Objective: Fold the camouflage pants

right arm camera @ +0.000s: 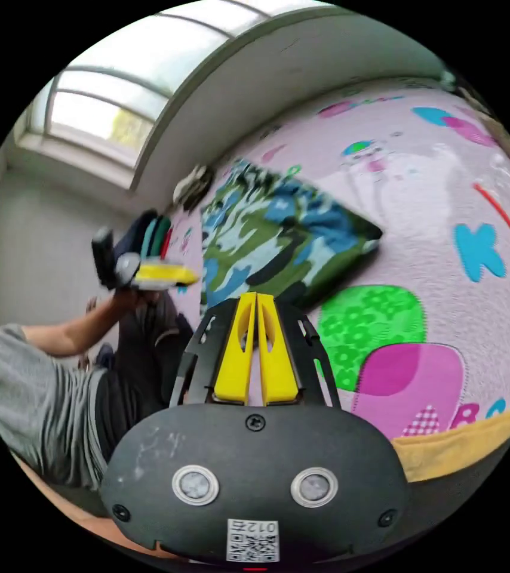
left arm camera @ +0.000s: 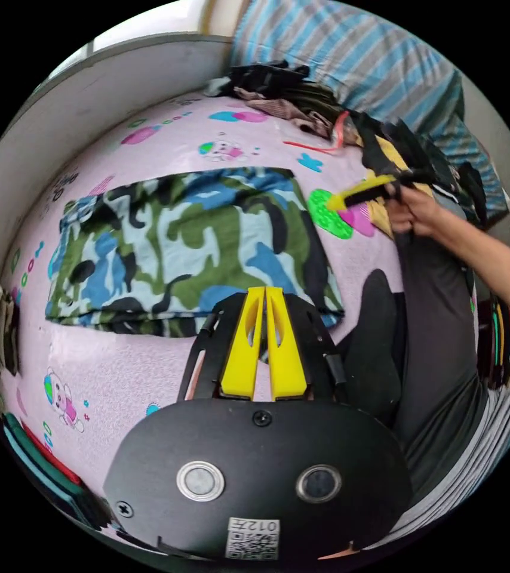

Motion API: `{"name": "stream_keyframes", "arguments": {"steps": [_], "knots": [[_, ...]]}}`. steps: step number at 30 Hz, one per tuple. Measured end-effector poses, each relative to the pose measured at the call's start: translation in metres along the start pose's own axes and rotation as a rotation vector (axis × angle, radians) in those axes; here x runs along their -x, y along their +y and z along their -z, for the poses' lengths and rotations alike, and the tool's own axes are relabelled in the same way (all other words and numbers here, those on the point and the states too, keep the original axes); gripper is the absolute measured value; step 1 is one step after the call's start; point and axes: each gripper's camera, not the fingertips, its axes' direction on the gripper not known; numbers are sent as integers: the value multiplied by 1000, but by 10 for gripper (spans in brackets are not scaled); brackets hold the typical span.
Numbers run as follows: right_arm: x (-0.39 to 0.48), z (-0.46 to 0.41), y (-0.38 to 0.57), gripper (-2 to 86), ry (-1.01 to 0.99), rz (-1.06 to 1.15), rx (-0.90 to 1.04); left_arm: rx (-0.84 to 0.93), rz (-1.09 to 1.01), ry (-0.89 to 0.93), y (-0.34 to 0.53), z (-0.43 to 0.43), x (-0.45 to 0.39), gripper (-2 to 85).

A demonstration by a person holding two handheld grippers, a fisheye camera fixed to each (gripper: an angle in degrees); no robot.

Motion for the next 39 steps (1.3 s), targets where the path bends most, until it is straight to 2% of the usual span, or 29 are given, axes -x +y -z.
{"name": "stream_keyframes", "arguments": {"steps": [2,6,8,10,13,19,23,26,30,35,39], "knots": [[39,-45,-5,-8,13,145,192,-9,54,-18,0,1,18,-1],[94,-103,-20,-9,83,341,390,56,90,-50,0,-12,37,-1],[122,-144,-27,-9,140,452,553,94,86,-56,1,-20,39,-1],[134,-170,-25,-9,244,520,650,113,67,-72,5,-27,38,-1],[146,-186,-29,-9,272,526,687,110,67,-77,11,-31,38,-1],[159,-193,-36,-9,292,477,715,97,78,-28,17,-14,45,-1],[178,-183,-52,-9,323,502,580,-25,159,-87,24,15,65,-1],[180,-194,-66,-9,332,493,537,-1,239,-111,22,13,86,-1],[165,-207,-68,-9,329,470,570,81,178,-130,25,-2,91,-1],[133,-182,-78,-10,199,356,579,94,176,-117,26,4,88,-1],[111,-136,-115,-10,184,283,368,-31,139,-142,18,27,69,-1]]}}
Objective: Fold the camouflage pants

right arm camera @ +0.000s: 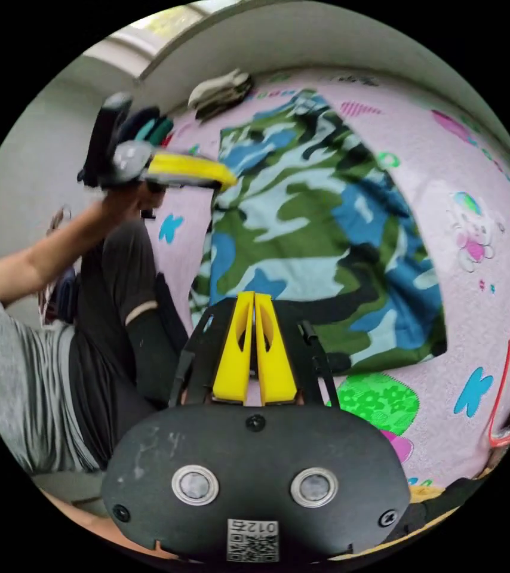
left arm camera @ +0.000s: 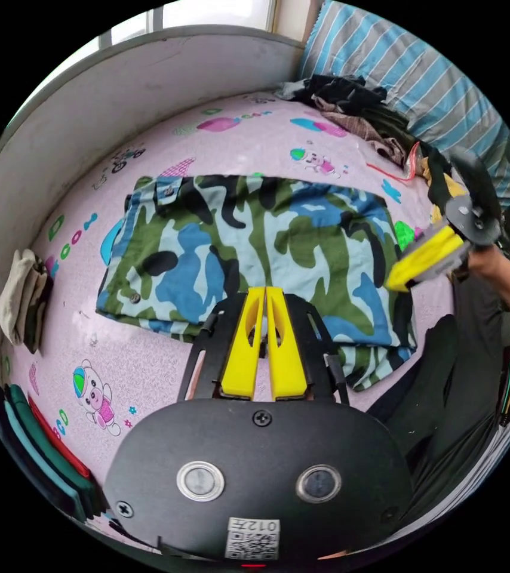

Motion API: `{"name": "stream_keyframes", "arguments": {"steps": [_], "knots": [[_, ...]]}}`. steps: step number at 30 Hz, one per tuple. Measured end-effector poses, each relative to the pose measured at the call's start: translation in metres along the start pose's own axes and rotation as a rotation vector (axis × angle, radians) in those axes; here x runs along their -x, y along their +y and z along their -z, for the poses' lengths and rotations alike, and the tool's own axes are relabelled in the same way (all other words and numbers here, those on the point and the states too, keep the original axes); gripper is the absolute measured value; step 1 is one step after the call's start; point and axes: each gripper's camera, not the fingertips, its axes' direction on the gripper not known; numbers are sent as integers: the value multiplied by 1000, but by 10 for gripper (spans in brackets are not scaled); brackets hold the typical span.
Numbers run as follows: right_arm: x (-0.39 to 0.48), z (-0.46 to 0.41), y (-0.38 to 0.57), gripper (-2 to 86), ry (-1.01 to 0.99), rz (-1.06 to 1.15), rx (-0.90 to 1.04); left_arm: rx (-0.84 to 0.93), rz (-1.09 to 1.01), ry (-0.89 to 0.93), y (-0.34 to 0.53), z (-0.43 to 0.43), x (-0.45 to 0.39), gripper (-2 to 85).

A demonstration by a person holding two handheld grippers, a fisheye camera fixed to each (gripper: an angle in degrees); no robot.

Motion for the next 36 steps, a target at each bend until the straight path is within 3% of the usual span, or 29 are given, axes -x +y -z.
{"name": "stream_keyframes", "arguments": {"steps": [5,18,21,26,31,36], "knots": [[-83,49,-39,-9,-32,-217,-294,36,-55,-20,-6,-13,-16,-1],[-211,53,-33,-8,-121,-508,-289,15,-47,43,13,-28,-17,-1],[-216,83,-5,-6,-144,-494,-353,55,-30,51,10,-15,-21,0],[-241,146,114,23,-200,-565,-435,-49,-115,109,16,27,-72,8],[-275,153,226,66,-278,-762,-461,-24,-356,181,32,30,-187,26],[-285,148,279,78,-320,-813,-499,39,-409,165,44,10,-238,32]]}}
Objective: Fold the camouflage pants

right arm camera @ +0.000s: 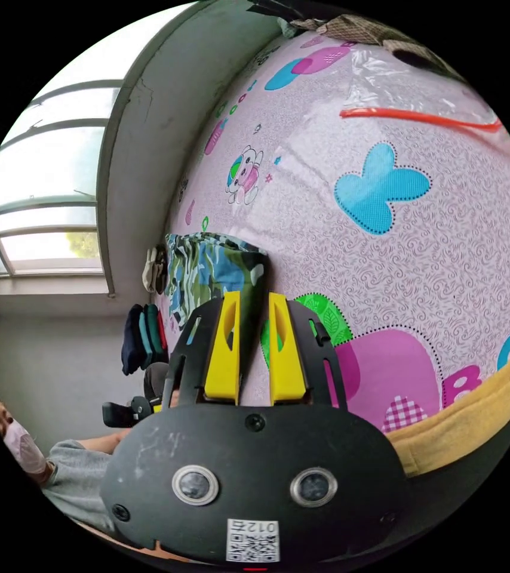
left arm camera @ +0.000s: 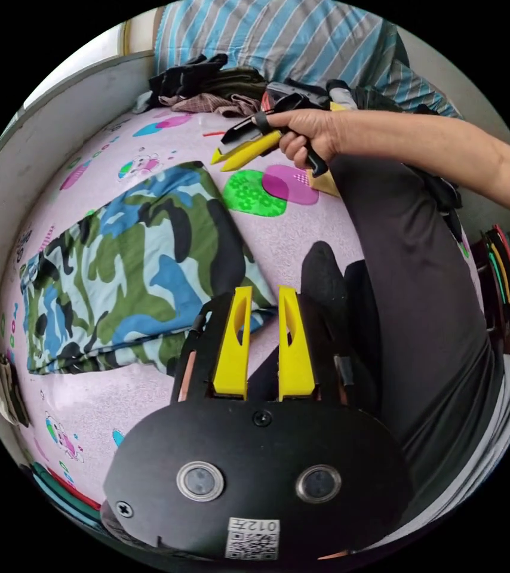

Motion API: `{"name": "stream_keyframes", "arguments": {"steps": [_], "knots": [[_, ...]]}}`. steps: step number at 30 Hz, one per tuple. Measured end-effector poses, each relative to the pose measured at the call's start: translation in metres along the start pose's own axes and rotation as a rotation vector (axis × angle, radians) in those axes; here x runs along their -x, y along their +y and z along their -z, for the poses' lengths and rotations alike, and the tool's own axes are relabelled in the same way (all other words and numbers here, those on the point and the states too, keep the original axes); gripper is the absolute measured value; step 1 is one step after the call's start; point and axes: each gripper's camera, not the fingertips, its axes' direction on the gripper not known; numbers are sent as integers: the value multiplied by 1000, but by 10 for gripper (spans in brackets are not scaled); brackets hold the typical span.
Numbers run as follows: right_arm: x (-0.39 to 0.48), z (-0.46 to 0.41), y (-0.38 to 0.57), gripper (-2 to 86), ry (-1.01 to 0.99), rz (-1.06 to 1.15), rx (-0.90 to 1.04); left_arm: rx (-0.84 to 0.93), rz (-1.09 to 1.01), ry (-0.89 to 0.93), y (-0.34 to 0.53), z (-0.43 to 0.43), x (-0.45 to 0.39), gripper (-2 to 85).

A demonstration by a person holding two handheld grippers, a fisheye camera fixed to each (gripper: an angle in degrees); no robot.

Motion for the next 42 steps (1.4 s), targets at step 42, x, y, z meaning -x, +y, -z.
{"name": "stream_keyframes", "arguments": {"steps": [42], "knots": [[-47,240,92,6,-440,-24,-241,-180,57,313,85,85,131,0]]}}
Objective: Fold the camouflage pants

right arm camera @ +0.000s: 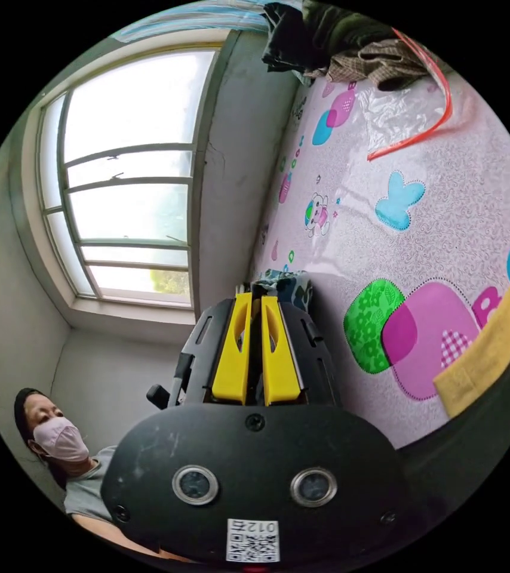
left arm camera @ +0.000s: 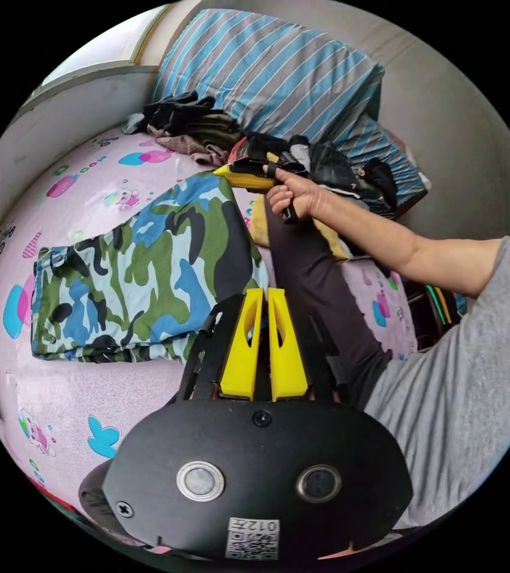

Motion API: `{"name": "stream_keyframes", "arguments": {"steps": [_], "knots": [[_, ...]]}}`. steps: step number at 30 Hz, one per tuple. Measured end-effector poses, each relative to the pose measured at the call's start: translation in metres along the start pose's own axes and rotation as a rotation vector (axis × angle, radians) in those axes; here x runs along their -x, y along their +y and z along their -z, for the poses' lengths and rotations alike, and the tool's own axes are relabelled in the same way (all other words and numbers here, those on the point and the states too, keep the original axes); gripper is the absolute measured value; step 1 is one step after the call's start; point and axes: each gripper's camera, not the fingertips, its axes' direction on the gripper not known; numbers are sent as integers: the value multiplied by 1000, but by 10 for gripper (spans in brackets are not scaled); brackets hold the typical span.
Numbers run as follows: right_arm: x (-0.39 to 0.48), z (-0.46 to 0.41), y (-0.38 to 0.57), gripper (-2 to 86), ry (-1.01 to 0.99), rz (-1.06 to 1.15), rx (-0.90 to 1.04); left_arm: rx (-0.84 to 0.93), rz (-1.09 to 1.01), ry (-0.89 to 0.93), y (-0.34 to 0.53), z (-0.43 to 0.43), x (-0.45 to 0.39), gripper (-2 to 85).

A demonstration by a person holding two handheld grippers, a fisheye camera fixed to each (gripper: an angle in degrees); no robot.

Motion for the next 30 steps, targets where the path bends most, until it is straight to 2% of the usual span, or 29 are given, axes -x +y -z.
{"name": "stream_keyframes", "arguments": {"steps": [7,12,21,30], "knots": [[53,66,40,7,-5,12,-100,-66,-40,197,19,32,29,0],[75,57,39,11,36,7,-117,-92,2,306,33,52,95,0],[105,-49,-6,33,40,8,-84,-163,131,359,78,104,259,2],[73,-208,-64,45,202,-73,51,-218,429,530,159,71,435,5]]}}
